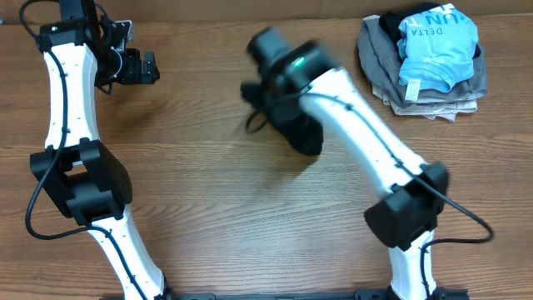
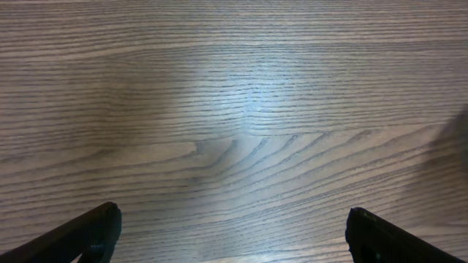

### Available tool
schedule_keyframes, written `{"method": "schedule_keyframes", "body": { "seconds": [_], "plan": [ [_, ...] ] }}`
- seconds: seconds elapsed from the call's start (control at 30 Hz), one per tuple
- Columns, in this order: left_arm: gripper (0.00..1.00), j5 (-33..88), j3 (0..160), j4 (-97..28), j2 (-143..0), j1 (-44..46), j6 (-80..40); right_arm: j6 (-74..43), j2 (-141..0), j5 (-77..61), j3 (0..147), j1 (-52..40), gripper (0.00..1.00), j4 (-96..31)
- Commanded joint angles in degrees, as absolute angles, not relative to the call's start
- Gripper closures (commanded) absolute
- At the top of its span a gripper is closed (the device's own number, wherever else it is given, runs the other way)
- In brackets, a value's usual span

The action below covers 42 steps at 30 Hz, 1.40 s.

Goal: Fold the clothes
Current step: 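Place the black shirt onto the folded clothes stack with the right gripper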

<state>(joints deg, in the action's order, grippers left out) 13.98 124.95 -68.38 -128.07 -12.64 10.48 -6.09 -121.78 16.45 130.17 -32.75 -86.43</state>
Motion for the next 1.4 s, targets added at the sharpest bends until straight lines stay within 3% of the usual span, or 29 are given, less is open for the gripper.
{"method": "schedule_keyframes", "body": {
  "seconds": [0.0,0.3,0.6,0.97,1.2,1.23,1.27,1.37],
  "plan": [
    [0.00,14.66,124.97,-67.90,-128.16,-12.62,10.22,-4.38,-117.84,22.28,140.05,-27.38,0.96,-88.27],
    [0.00,14.68,124.97,-66.76,-128.16,-12.62,10.00,0.82,-117.84,33.26,156.70,-10.39,0.96,-84.38],
    [0.00,14.66,124.97,-65.47,-128.16,-12.62,8.80,7.11,-119.94,29.89,154.87,2.94,0.96,-72.69],
    [0.00,14.63,124.97,-63.99,-128.16,-12.62,8.51,9.47,-126.39,22.83,145.86,5.45,0.96,-64.34],
    [0.00,14.61,124.97,-63.92,-128.16,-12.62,8.54,9.17,-131.90,16.23,144.77,2.24,0.95,-68.71],
    [0.00,14.61,124.97,-63.86,-128.16,-12.62,8.51,9.04,-132.03,14.98,144.68,1.63,0.84,-69.21],
    [0.00,14.61,124.97,-63.79,-128.16,-12.62,8.54,9.02,-132.20,13.65,144.68,0.99,0.61,-69.76],
    [0.00,14.63,124.97,-63.75,-128.16,-12.62,8.51,8.78,-132.18,11.44,144.70,-0.62,0.33,-70.50]
  ]
}}
